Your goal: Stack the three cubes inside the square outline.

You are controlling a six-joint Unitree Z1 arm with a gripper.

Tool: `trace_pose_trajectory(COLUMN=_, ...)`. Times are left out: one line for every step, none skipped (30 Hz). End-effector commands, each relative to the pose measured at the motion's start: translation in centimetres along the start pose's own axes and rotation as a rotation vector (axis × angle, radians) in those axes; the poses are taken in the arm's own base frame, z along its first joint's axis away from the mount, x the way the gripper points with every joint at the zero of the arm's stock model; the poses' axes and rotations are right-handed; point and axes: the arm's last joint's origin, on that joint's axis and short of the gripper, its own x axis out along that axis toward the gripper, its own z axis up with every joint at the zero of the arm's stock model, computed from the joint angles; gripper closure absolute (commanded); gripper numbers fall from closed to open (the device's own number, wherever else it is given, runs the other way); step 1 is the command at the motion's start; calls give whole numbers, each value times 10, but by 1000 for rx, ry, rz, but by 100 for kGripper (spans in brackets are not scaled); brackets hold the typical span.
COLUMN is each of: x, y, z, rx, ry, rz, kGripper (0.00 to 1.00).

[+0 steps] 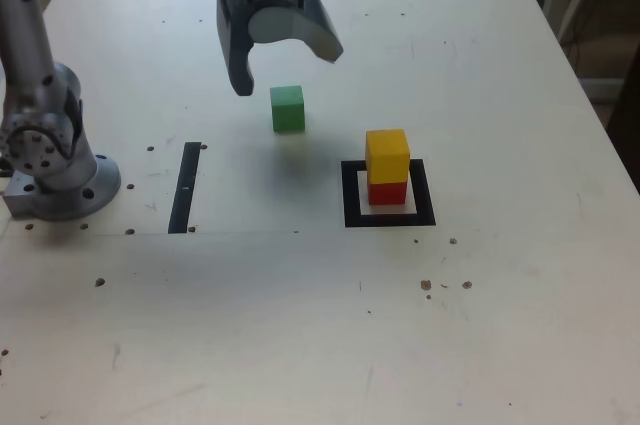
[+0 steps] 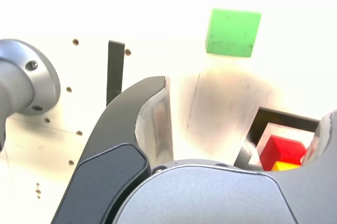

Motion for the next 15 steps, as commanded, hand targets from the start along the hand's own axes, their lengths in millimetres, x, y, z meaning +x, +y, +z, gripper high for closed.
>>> trace_pose_trajectory(x=8, y=6, z=7, rx=-2, ry=23, rz=1, kGripper=5)
trace_pose_trajectory(x=11, y=9, z=10, rx=-2, ry=31, rz=0, kGripper=6)
trace_pose_trajectory(x=15, y=12, z=13, rx=-1, ry=38, rz=-3, kGripper=6)
trace_pose_trajectory(x=19, y=15, z=17, rx=0, ry=44, rz=-5, kGripper=6)
trace_pose_trajectory(x=23, y=18, z=20, rx=2, ry=49, rz=-8, kGripper=7)
trace_pose_trajectory(x=28, y=22, z=22, rx=4, ry=53, rz=-11, kGripper=7)
trace_pose_trajectory(x=32, y=25, z=24, rx=4, ry=56, rz=-14, kGripper=7)
trace_pose_trajectory(x=37, y=27, z=26, rx=5, ry=59, rz=-17, kGripper=7)
trace_pose_trajectory(x=42, y=31, z=28, rx=6, ry=61, rz=-21, kGripper=7)
trace_pose_trajectory(x=46, y=32, z=29, rx=8, ry=62, rz=-24, kGripper=7)
trace_pose_trajectory(x=49, y=34, z=29, rx=11, ry=64, rz=-26, kGripper=7)
trace_pose_trajectory(x=51, y=34, z=30, rx=13, ry=64, rz=-28, kGripper=7)
trace_pose_trajectory(x=54, y=35, z=30, rx=15, ry=64, rz=-29, kGripper=7)
trace_pose_trajectory(x=57, y=35, z=31, rx=18, ry=62, rz=-30, kGripper=7)
trace_pose_trajectory(x=59, y=35, z=32, rx=21, ry=59, rz=-30, kGripper=7)
